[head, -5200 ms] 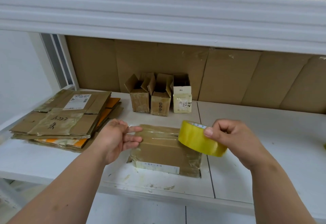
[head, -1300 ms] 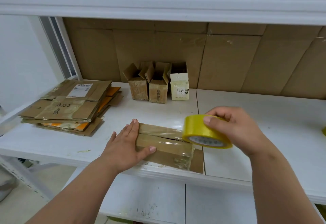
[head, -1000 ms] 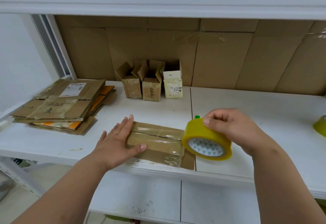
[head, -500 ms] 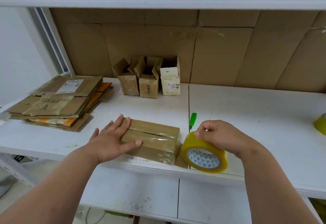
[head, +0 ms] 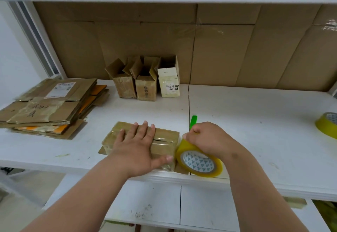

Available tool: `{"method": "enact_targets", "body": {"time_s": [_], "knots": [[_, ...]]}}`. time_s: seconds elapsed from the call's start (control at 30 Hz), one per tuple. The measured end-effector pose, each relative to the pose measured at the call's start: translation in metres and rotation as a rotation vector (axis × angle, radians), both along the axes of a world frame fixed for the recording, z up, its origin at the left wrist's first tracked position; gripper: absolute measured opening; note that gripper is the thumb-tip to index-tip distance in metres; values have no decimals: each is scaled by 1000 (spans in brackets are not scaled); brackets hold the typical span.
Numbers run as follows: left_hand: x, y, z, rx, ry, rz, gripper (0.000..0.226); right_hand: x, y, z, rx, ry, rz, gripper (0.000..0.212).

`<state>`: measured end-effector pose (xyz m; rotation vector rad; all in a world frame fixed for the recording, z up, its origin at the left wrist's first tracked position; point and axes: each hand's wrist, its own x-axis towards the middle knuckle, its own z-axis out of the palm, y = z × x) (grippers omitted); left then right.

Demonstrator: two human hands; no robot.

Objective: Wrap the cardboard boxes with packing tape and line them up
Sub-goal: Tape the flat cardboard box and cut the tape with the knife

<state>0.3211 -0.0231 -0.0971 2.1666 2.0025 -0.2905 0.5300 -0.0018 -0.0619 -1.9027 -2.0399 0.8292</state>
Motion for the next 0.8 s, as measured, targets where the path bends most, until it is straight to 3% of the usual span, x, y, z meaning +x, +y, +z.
{"method": "enact_targets", "body": {"time_s": [0.17, 0.33, 0.5, 0.67, 0.8], "knots": [[8, 5, 1, 63, 28, -85, 119, -1, -8, 2, 6, 102, -50, 35], [7, 20, 16, 194, -20, -271, 77, 2, -15, -1, -80, 439, -172, 19], [-9, 21, 13, 256, -66, -222, 59, -5, -23, -16, -163, 660, -126, 15], [-30, 26, -5, 307, -170, -181, 68, -22, -26, -26, -170, 821, -89, 24], [-48, 24, -17, 289, -416, -78, 69, -39, -26, -37, -157, 762, -41, 29]]}}
